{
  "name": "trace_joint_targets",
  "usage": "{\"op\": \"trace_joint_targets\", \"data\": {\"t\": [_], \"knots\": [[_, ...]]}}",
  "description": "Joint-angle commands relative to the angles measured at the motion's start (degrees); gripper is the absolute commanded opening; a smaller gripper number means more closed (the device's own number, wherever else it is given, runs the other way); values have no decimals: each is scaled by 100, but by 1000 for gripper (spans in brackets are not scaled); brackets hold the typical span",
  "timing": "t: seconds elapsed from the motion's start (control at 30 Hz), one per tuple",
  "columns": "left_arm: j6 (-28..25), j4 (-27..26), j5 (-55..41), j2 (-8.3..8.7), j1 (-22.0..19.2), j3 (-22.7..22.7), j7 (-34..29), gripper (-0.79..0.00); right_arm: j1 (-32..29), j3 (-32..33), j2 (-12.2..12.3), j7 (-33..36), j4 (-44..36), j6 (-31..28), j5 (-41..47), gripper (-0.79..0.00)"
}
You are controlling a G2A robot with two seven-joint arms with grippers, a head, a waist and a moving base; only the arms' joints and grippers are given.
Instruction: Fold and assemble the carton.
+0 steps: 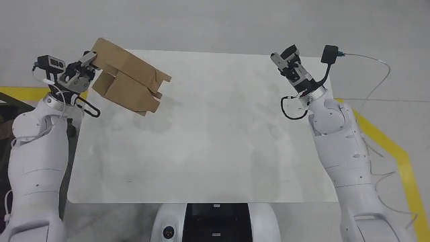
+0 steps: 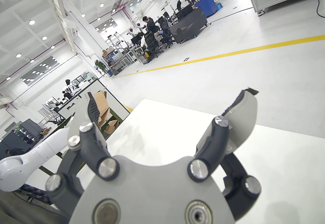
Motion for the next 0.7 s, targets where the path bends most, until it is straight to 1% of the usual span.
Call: {"op": "trace_joint_targets", "data": {"t": [0.0, 0.13, 0.3, 0.37, 0.47, 0.67], "knots": [[73, -369, 100, -20, 141, 85, 251, -785, 0, 0, 0, 0, 0, 0, 0, 0], [116, -942, 275, -75, 355, 326, 677, -785, 0, 0, 0, 0, 0, 0, 0, 0], [91, -1453, 287, -149, 503, 602, 1127, -785, 0, 0, 0, 0, 0, 0, 0, 0], [142, -1585, 323, -170, 519, 706, 1251, -785, 0, 0, 0, 0, 0, 0, 0, 0], [349, -1699, 343, -186, 482, 851, 1194, -785, 0, 0, 0, 0, 0, 0, 0, 0], [355, -1698, 363, -187, 475, 860, 1195, -785, 0, 0, 0, 0, 0, 0, 0, 0]]}}
